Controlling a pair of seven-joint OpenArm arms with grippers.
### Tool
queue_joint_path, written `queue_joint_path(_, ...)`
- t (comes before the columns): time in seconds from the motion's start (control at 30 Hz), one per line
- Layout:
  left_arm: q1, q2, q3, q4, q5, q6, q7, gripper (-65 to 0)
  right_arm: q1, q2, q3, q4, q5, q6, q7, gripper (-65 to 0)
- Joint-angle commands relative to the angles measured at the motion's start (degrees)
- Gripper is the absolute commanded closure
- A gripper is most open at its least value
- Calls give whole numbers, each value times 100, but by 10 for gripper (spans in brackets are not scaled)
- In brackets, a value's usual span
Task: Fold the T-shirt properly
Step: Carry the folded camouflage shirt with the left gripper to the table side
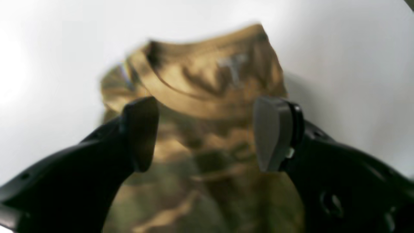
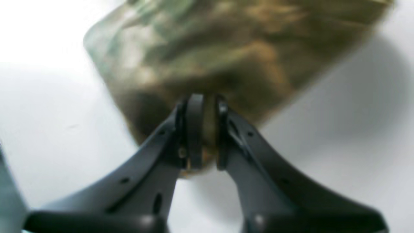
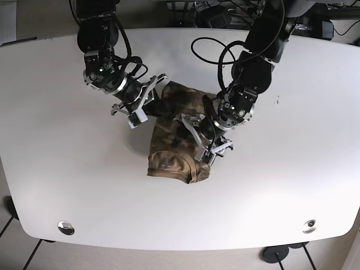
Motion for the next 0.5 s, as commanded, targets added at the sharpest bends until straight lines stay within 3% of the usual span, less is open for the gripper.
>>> queue_joint_path(0.03,-48,-41,235,-333,-9,28,-569,-433,70,17,17,136,78,38,125,-57)
queue_joint_path(0.2,-74,-278,551,-1774,-18,-7,-1105,-428,61,44,26,320,78,38,125,-57)
queue_joint_path(0.27,-74,-542,305,-1906,-53,-165,-1079,-428,52,44,26,435,78,30,125,-57)
queue_joint_path(0.4,-30,-1351,-337,-1906,-53,-956,-1052,-428,-18,17,149,602,78,30,125,-57)
queue_joint_path(0.5,102,-1975,-873,-1906,-36,-1000,-815,-428,-36,17,228,628,78,38,125,-57)
